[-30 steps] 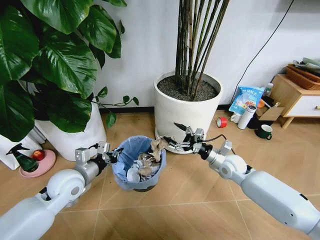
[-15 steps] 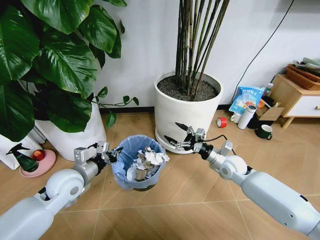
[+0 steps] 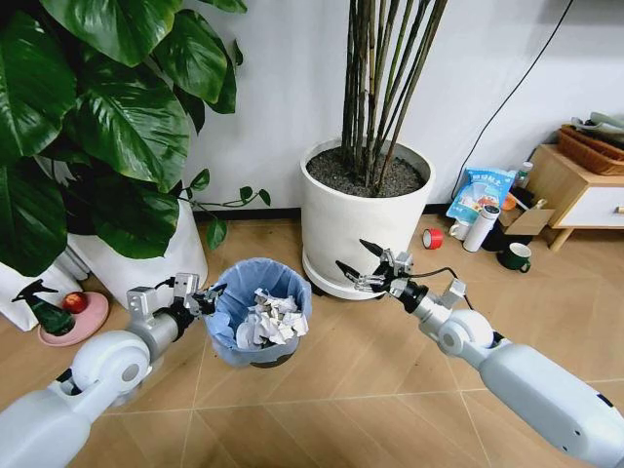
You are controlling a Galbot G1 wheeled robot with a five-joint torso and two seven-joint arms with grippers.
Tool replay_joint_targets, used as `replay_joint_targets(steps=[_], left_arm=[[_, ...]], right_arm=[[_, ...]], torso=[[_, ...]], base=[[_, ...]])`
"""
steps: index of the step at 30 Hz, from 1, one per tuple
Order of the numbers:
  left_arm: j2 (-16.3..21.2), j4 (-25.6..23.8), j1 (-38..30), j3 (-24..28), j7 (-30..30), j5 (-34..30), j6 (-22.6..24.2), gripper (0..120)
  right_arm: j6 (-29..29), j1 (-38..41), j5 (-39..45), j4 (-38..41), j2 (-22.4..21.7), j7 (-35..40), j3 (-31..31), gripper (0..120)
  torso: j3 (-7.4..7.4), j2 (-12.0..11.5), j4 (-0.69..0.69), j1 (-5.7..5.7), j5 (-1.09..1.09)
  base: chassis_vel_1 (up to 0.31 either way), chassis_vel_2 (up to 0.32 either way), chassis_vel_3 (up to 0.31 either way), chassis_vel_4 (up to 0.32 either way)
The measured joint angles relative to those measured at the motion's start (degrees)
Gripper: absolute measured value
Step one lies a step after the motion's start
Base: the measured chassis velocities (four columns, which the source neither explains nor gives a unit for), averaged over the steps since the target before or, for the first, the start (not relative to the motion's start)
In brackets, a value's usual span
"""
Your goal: Pick up the trash bin and place the garbage on the floor into it.
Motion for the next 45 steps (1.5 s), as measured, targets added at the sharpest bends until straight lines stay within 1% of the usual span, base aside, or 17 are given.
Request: replay_joint_targets(steps=[8, 12, 14, 17, 18, 20, 22, 23, 25, 26, 30, 33, 34, 36, 37, 40, 45], left_arm=[[0.27, -0.72, 2.08, -3.35, -0.25, -0.03, -0.01, 0], [0.36, -0.94, 4.29, -6.11, -0.29, 0.04, -0.06, 0], [0.36, -0.94, 4.78, -6.65, -0.29, 0.08, -0.08, 0], [0.4, -0.81, 8.67, -10.06, 0.2, 0.72, -0.26, 0], [0.4, -0.81, 8.67, -10.06, 0.2, 0.72, -0.26, 0], [0.4, -0.64, 10.79, -11.84, 0.69, 1.26, -0.35, 0], [0.37, -0.58, 11.61, -12.57, 0.84, 1.48, -0.4, 0], [0.2, -0.45, 13.86, -14.52, 1.38, 2.12, -0.57, 0], [-0.23, -0.06, 17.66, -18.71, 2.88, 3.69, -1.03, 0], [-0.23, -0.06, 17.66, -18.71, 2.88, 3.69, -1.03, 0], [-1.39, 0.14, 20.91, -22.78, 4.05, 5.04, -1.81, 0], [-1.84, 0.27, 21.43, -23.34, 4.17, 5.44, -1.98, 0], [-2.44, 0.76, 21.69, -23.71, 4.38, 6.31, -2.31, 0], [-2.57, 0.87, 21.68, -23.73, 4.39, 6.43, -2.37, 0], [-2.83, 1.15, 21.44, -23.73, 4.39, 6.62, -2.42, 0], [-3.32, 1.64, 21.2, -23.66, 4.38, 7.03, -2.56, 0], [-3.68, 2.31, 21.22, -23.32, 4.48, 7.5, -2.7, 0]], right_arm=[[-0.55, -3.29, -0.76, 0.04, -0.6, 3.09, 5.24, 100], [-1.38, -6.87, -2.23, 0.06, -0.49, 7.38, 10.63, 100], [-1.6, -7.56, -2.52, 0.11, -0.45, 8.01, 11.58, 100], [-2.97, -11.81, -4.36, 0.84, 0.02, 11.83, 17.37, 100], [-2.97, -11.81, -4.36, 0.84, 0.02, 11.83, 17.37, 100], [-3.39, -13.88, -5.35, 1.16, 0.54, 13.64, 20.04, 100], [-3.46, -14.51, -5.74, 1.31, 0.74, 14.32, 20.77, 100], [-3.5, -16.73, -7.49, 1.77, 1.63, 16.47, 23.3, 100], [-3.31, -21.12, -9.67, 2.6, 3.47, 18.39, 27.68, 100], [-3.31, -21.12, -9.67, 2.6, 3.47, 18.39, 27.68, 100], [-2.86, -27.62, -11.41, 3.24, 6.14, 18.17, 33.04, 100], [-2.61, -29.32, -12.03, 3.49, 7.02, 17.75, 34.32, 100], [-2.36, -31.36, -13.02, 4.17, 8.09, 17.43, 35.95, 100], [-2.36, -31.91, -13.32, 4.44, 8.35, 17.31, 36.48, 100], [-2.36, -33.34, -13.89, 5.14, 9.0, 16.89, 37.96, 100], [-2.25, -35.81, -14.48, 5.81, 10.52, 16.38, 40.53, 100], [-1.42, -37.1, -15.77, 5.57, 12.69, 15.88, 43.26, 100]], torso=[[0.0, 0.0, 0.0, 0.0, 0.0], [0.0, 0.0, 0.0, 0.0, 0.01], [0.0, 0.0, 0.0, 0.0, 0.0], [0.0, 0.0, 0.0, 0.0, 0.0], [0.0, 0.0, 0.0, 0.0, 0.0], [0.0, 0.0, 0.01, 0.0, -0.02], [0.0, 0.0, 0.0, 0.0, -0.02], [0.0, 0.0, 0.01, 0.0, 0.01], [0.0, 0.0, 0.02, 0.0, -0.01], [0.0, 0.0, 0.02, 0.0, -0.01], [0.0, 0.0, 0.0, 0.0, 0.0], [0.0, 0.0, -0.01, 0.0, 0.0], [0.0, 0.0, 0.01, 0.0, 0.0], [0.0, 0.0, 0.01, 0.0, 0.0], [0.0, 0.0, 0.02, 0.0, -0.01], [0.0, 0.0, -0.01, 0.0, 0.0], [0.0, 0.0, 0.01, 0.0, -0.01]], base=[[0.0, 0.0, 0.0, 0.0], [0.0, 0.0, 0.0, 0.0], [0.0, 0.0, 0.0, 0.0], [0.0, 0.0, 0.0, 0.0], [0.0, 0.0, 0.0, 0.0], [0.0, 0.0, 0.0, 0.0], [0.0, 0.0, 0.0, 0.0], [0.0, 0.0, 0.0, 0.0], [0.0, 0.0, 0.0, 0.0], [0.0, 0.0, 0.0, 0.0], [0.0, 0.0, 0.0, 0.0], [0.0, 0.0, 0.0, 0.0], [0.0, 0.0, 0.0, 0.0], [0.0, 0.0, 0.0, 0.0], [0.0, 0.0, 0.0, 0.0], [0.0, 0.0, 0.0, 0.0], [0.0, 0.0, 0.0, 0.0]])
